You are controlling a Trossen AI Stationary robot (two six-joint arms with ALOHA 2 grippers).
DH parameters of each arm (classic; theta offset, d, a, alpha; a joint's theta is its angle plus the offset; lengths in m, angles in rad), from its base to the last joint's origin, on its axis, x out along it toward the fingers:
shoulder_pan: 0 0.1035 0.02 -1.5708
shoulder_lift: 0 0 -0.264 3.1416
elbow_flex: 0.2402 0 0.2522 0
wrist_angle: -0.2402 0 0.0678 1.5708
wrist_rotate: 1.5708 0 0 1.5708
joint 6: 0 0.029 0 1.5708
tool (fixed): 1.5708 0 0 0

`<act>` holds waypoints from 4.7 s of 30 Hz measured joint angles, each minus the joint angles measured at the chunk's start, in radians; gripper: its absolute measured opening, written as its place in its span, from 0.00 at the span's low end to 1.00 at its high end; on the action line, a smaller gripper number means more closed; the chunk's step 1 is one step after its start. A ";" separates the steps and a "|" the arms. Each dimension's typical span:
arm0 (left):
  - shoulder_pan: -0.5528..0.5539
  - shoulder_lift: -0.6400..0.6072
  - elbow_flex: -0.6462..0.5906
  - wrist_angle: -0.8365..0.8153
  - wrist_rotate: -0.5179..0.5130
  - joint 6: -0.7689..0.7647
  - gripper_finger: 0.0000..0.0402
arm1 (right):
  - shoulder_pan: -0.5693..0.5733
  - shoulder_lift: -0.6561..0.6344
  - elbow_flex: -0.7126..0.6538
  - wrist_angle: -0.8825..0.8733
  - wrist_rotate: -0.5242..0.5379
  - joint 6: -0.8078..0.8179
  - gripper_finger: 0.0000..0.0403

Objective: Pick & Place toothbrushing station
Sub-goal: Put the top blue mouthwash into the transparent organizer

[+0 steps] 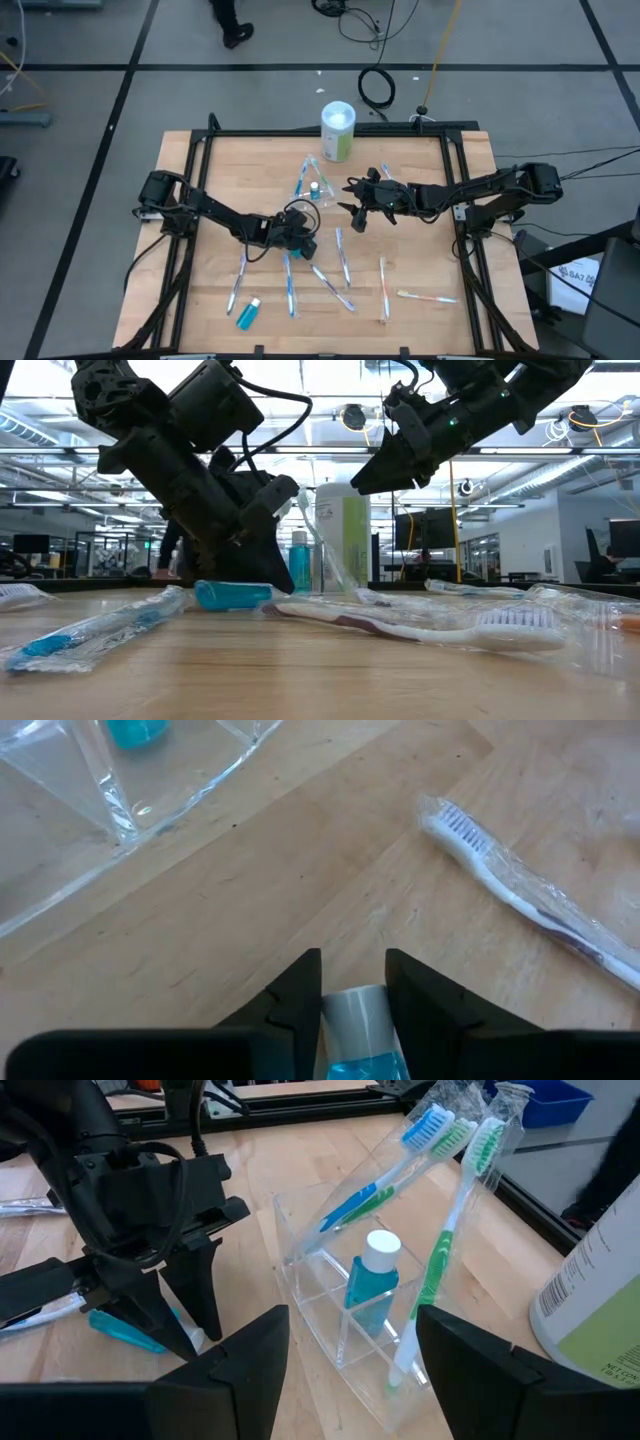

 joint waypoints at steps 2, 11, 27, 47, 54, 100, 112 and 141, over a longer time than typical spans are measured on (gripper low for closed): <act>0.001 0.000 0.000 0.002 0.001 0.002 0.27 | 0.000 0.000 0.000 0.000 0.000 0.000 0.53; 0.003 -0.017 0.004 0.030 0.010 0.063 0.27 | 0.000 0.000 0.000 0.000 0.000 0.000 0.53; 0.003 -0.021 0.005 0.123 0.003 0.126 0.27 | 0.000 0.000 0.000 0.000 0.000 0.000 0.53; 0.002 -0.021 0.005 0.154 0.003 0.149 0.27 | 0.037 0.007 -0.076 -0.016 -0.260 0.178 0.53; 0.002 -0.020 0.005 0.211 0.003 0.167 0.27 | 0.105 0.072 -0.195 0.294 -0.257 0.245 0.53; 0.006 0.039 0.007 0.207 0.196 -0.043 0.75 | 0.243 0.385 -0.157 0.450 -0.069 -0.327 0.53; 0.017 0.207 0.200 0.212 0.299 -0.004 0.63 | 0.244 0.417 -0.153 0.493 -0.007 -0.363 0.53; 0.031 0.210 0.238 -0.007 0.410 0.178 0.33 | 0.269 0.381 -0.154 0.411 0.031 -0.364 0.53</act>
